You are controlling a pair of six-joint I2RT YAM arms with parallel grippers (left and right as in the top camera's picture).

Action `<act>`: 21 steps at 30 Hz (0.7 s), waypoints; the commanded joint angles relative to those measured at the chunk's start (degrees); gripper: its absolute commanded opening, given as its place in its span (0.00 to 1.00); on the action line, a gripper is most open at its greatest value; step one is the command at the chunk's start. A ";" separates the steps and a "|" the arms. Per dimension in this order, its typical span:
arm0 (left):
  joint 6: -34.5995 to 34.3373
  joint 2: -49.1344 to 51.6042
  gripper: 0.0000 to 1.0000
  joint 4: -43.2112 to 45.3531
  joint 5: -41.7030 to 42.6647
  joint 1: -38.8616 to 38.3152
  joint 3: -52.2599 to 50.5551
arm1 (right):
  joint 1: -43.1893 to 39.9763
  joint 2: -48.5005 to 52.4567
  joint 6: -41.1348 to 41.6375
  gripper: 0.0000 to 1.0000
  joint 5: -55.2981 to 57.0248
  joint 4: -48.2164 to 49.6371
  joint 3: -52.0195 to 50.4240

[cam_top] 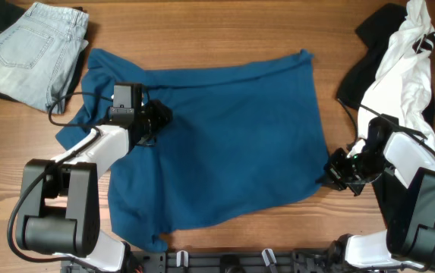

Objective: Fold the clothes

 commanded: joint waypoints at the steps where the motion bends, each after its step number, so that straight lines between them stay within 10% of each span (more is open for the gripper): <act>1: 1.38 1.18 0.59 -0.07 1.44 0.52 -0.90 | -0.11 -1.29 -0.76 0.04 0.83 -1.53 -0.26; 21: 1.36 1.18 0.57 -0.02 1.86 0.52 -0.90 | -0.11 -20.26 7.37 0.04 8.31 -8.79 -0.26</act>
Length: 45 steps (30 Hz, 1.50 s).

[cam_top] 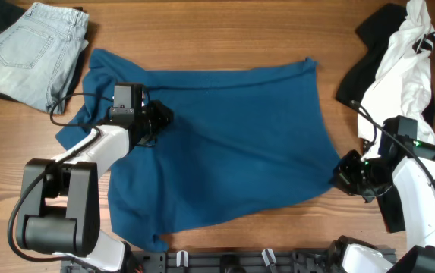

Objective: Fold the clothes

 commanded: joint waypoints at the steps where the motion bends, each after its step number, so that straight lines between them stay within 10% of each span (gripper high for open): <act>1: 1.36 1.03 0.57 0.00 0.66 0.52 -0.83 | -0.13 -0.42 2.56 0.04 0.94 -2.82 -0.24; 13: 1.36 1.03 0.56 1.03 0.66 0.52 -0.83 | -0.13 -0.63 1.66 0.04 -4.22 -14.08 -0.24; 33: 1.36 1.03 0.56 1.05 0.66 0.52 -0.83 | -0.13 11.54 10.78 0.05 -11.50 2.80 -0.24; 38: 1.36 1.03 0.56 1.11 0.66 0.52 -0.83 | -0.13 14.58 12.24 0.33 -11.52 9.55 -0.24; 41: 1.40 1.03 0.56 1.11 0.66 0.52 -0.83 | -0.13 17.90 12.35 0.79 -11.54 13.66 -0.24; 43: 1.40 1.03 0.56 1.11 0.66 0.52 -0.83 | -0.02 20.65 10.71 0.85 -11.52 15.76 -0.24; 45: 1.40 1.03 0.56 1.16 0.66 0.52 -0.83 | 0.26 22.64 8.59 0.64 -11.54 16.31 -0.24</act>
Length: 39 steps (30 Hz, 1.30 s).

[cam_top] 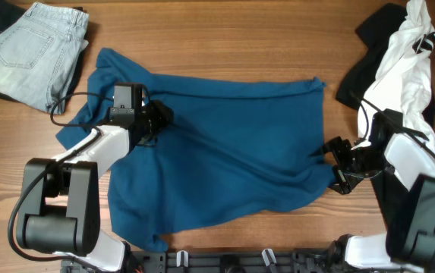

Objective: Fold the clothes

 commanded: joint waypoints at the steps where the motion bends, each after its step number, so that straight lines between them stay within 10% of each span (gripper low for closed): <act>1: 1.40 0.85 0.56 0.11 0.48 0.52 -0.66 | 0.42 4.04 -4.00 0.58 -0.94 0.63 -0.17; 13: 1.53 0.85 0.56 -0.02 0.92 0.52 -0.66 | 0.35 1.53 -11.26 0.67 14.25 -23.12 22.27; 18: 1.53 0.85 0.55 0.20 0.92 0.52 -0.66 | 0.90 1.25 -11.19 0.50 11.96 -32.24 21.55; 21: 1.53 0.85 0.55 0.39 0.92 0.52 -0.66 | 0.90 0.44 -11.10 0.06 11.87 -36.06 19.26; 31: 1.53 0.85 0.56 1.84 0.92 0.52 -0.66 | 0.98 -5.40 -12.59 0.26 11.76 -35.08 12.15; 39: 1.55 0.85 0.56 1.90 0.92 0.52 -0.66 | 0.98 -5.38 -14.53 0.04 9.81 -30.99 0.74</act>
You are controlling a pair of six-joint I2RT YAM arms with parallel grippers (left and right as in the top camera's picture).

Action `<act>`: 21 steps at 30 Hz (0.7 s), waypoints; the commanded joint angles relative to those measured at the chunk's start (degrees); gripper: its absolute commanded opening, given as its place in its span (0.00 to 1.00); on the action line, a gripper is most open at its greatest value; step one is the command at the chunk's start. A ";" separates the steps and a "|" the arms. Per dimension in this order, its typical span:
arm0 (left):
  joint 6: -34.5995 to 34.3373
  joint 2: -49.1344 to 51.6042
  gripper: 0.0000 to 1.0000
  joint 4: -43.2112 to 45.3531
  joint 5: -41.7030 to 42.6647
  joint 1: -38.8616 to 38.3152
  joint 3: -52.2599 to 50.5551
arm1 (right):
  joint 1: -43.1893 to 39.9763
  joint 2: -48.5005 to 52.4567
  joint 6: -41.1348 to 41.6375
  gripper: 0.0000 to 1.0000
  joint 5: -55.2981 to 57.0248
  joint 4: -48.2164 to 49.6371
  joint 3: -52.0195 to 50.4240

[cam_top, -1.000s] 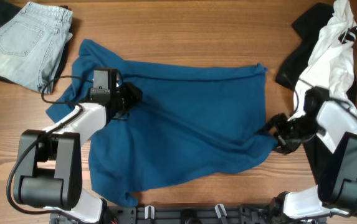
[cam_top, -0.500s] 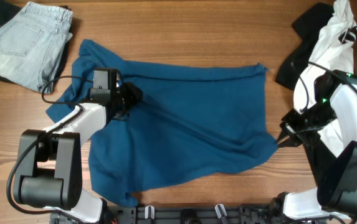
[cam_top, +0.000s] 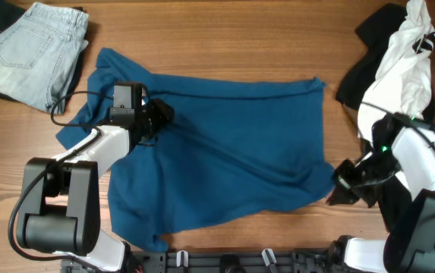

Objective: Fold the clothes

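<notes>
A blue shirt [cam_top: 225, 155] lies spread across the middle of the table, with diagonal creases running from its left side to its lower right corner. My left gripper [cam_top: 161, 116] rests on the shirt's upper left part, shut on a pinch of the blue fabric. My right gripper [cam_top: 337, 184] sits on the wood just off the shirt's lower right corner. Its fingers look spread, with nothing between them.
Folded light jeans [cam_top: 31, 45] lie on a dark garment at the back left. A heap of white and black clothes [cam_top: 403, 64] fills the right edge, beside my right arm. The left arm's cable loops over the wood near the jeans.
My right gripper has moved from the middle of the shirt's right edge toward the table's front, to just off the lower right corner. The shirt and left gripper are as they were.
My right gripper was first at the shirt's lower right corner while the left held the upper left. Then that corner lay further right and the cloth was stretched. Later the right gripper stood open at the right edge, and now it is off the shirt.
</notes>
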 commanded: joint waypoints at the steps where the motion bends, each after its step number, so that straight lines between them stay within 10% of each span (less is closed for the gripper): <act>1: 1.53 0.76 0.56 0.17 0.48 0.52 -0.55 | 0.33 -0.57 -3.10 0.04 -2.80 1.81 -5.16; 12: 1.51 0.76 0.56 0.00 1.57 0.52 -0.55 | 0.33 -0.33 -1.55 0.12 -5.03 1.22 -5.60; 21: 1.55 0.76 0.56 -0.04 1.57 0.52 -0.55 | 0.33 0.72 -8.28 0.04 -17.92 19.78 -5.64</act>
